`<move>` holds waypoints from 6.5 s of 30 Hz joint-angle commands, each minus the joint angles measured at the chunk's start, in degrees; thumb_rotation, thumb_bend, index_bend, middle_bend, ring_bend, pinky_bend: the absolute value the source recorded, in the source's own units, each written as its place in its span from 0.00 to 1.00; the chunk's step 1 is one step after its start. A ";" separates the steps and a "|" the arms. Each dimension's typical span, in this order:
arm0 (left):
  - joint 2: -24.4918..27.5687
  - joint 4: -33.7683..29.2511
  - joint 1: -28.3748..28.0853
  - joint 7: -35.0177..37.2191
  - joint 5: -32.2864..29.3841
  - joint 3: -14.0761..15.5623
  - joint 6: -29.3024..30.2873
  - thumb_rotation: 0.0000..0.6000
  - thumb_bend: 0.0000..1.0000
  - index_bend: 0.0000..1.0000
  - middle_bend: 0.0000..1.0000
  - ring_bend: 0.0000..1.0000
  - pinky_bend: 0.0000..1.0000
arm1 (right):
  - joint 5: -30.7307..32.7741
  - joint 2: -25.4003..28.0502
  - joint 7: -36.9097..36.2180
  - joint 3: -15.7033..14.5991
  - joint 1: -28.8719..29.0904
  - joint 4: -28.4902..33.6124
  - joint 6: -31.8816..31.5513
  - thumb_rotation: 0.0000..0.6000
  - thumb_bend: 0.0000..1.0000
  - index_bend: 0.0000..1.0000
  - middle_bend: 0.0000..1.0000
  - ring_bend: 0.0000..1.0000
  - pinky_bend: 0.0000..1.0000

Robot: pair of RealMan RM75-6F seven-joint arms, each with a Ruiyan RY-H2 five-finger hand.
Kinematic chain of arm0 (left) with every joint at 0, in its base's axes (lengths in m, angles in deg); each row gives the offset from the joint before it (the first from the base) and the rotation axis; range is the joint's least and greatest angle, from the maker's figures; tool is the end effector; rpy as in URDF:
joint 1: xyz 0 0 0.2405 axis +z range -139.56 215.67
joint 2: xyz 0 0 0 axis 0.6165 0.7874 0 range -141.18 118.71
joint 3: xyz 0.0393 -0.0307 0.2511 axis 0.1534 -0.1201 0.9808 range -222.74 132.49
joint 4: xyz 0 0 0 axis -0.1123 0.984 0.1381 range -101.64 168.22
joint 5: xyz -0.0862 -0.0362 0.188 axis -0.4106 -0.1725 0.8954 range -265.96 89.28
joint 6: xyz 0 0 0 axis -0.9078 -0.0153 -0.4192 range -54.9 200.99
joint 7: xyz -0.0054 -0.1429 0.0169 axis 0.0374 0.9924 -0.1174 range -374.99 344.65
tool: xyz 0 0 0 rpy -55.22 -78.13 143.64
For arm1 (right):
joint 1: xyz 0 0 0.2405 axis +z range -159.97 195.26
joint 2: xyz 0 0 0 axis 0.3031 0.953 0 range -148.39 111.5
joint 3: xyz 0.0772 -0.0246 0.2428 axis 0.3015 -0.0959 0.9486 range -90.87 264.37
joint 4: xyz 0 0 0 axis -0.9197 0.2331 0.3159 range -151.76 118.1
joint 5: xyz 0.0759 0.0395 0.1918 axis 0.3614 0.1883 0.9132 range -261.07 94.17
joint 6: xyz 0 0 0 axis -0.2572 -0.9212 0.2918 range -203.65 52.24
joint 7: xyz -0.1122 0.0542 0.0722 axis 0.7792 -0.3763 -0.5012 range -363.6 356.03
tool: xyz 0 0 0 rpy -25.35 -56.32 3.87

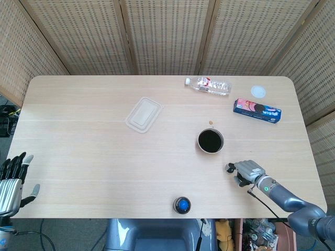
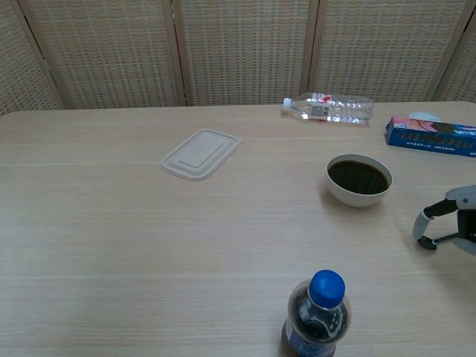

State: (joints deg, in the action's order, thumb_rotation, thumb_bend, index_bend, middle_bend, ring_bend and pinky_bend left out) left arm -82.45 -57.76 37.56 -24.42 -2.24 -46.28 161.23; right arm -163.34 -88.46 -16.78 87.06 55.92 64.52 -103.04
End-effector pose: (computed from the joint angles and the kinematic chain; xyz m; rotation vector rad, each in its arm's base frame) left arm -0.3148 0.1507 0.1244 -1.3550 -0.8890 -0.8148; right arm -0.2825 -0.3082 0.0374 2.0266 -1.3603 0.3967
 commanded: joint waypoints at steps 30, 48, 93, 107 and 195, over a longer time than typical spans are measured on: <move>-0.76 1.30 -0.09 0.87 -0.32 0.01 -0.17 1.00 0.37 0.02 0.00 0.00 0.00 | 7.66 -1.84 6.36 -2.43 1.60 -3.21 1.83 1.00 0.80 0.28 0.98 1.00 0.98; -1.04 1.41 -0.52 0.97 -0.20 -0.09 -0.46 1.00 0.37 0.02 0.00 0.00 0.00 | 13.45 0.46 10.00 -3.51 0.96 -4.73 1.29 1.00 0.83 0.29 0.98 1.00 0.98; -1.15 1.64 -0.52 1.92 -0.06 0.29 -0.68 1.00 0.37 0.02 0.00 0.00 0.00 | 16.76 -1.31 12.33 -4.33 0.47 -8.59 2.02 1.00 0.85 0.31 0.98 1.00 0.98; -1.46 1.79 -0.69 1.62 0.01 0.20 -0.71 1.00 0.37 0.02 0.00 0.00 0.00 | 17.35 -0.13 12.36 -4.11 -0.73 -9.14 0.47 1.00 0.85 0.31 0.98 1.00 0.98; 0.09 5.04 0.13 6.05 -0.15 -0.55 1.25 1.00 0.37 0.02 0.00 0.00 0.00 | 9.09 -19.17 27.03 3.34 -7.74 -17.79 -24.76 1.00 0.43 0.59 0.97 0.93 0.95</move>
State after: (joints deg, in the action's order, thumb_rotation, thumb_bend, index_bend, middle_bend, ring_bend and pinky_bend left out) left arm -82.37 -52.72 37.70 -18.37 -2.38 -46.83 162.49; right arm -154.41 -107.48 9.96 90.39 48.09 46.82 -128.02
